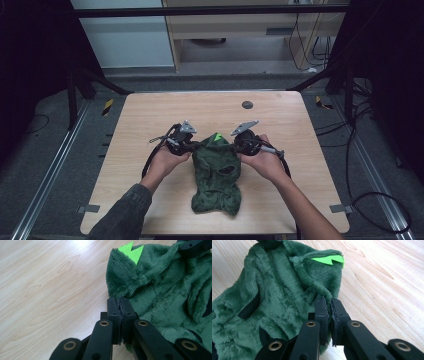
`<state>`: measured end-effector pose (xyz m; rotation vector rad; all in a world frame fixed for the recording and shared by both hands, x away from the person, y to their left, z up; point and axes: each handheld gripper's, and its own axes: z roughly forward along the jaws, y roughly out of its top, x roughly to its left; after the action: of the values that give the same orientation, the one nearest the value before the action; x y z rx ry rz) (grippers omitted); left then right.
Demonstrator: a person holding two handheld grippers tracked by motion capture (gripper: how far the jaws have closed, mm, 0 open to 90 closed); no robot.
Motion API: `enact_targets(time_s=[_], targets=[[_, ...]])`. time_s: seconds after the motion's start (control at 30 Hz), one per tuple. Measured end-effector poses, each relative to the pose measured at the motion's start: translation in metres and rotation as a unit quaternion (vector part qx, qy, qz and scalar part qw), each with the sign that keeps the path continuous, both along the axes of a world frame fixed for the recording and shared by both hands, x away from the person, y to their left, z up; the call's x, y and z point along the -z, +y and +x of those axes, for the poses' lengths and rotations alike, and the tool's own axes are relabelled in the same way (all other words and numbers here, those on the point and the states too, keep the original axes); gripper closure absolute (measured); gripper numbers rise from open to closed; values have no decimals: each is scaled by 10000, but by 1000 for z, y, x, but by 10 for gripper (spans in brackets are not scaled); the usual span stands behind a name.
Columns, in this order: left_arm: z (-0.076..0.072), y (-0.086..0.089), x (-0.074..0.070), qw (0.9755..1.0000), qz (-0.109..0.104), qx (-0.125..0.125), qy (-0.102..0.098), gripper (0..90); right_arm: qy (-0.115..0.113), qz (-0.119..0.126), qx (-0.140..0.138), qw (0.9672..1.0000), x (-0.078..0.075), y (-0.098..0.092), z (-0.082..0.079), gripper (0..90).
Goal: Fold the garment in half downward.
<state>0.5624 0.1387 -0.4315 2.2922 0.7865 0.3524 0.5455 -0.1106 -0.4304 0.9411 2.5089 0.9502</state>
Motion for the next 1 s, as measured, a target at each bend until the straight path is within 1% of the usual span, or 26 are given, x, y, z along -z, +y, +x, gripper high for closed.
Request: enact_targets(time_s=[0.03,0.07,0.1,0.13,0.33,0.47,0.57,0.6,0.7,0.73,0.83,1.0], targets=[[1,0,-1,10000,34,-1,-19,885,-24,-5,-26,10000,-2,0,1,853],[1,0,-1,10000,11,-11,-28,885,-16,-9,-12,10000,-3,0,2,853],[2,0,-2,10000,50,10,-19,885,-22,-11,-31,10000,-4,1,3,853],[2,0,-3,10000,26,-22,-42,885,-27,-45,-37,10000,-5,1,3,853],[6,1,-6,9999,65,-32,-76,885,-9,-13,-41,10000,-6,2,9,853],[6,1,-8,9999,27,-80,-124,885,-50,-8,-62,10000,-7,3,10,853],[6,2,-10,9999,41,-80,-136,884,-33,3,-32,10000,-8,3,10,854],[6,2,-12,9999,47,-72,-141,885,-33,47,-38,10000,-10,3,10,854],[6,2,-14,9998,48,-70,-165,885,-61,37,-45,10000,-12,3,10,853],[6,2,-17,9998,52,-74,-179,885,-51,71,-9,10000,-14,2,10,853],[6,1,-20,9998,69,-54,-192,885,-93,104,-30,9999,-16,2,10,854],[7,2,-31,9994,47,-98,-316,885,-147,118,-36,9998,-26,2,11,853]])
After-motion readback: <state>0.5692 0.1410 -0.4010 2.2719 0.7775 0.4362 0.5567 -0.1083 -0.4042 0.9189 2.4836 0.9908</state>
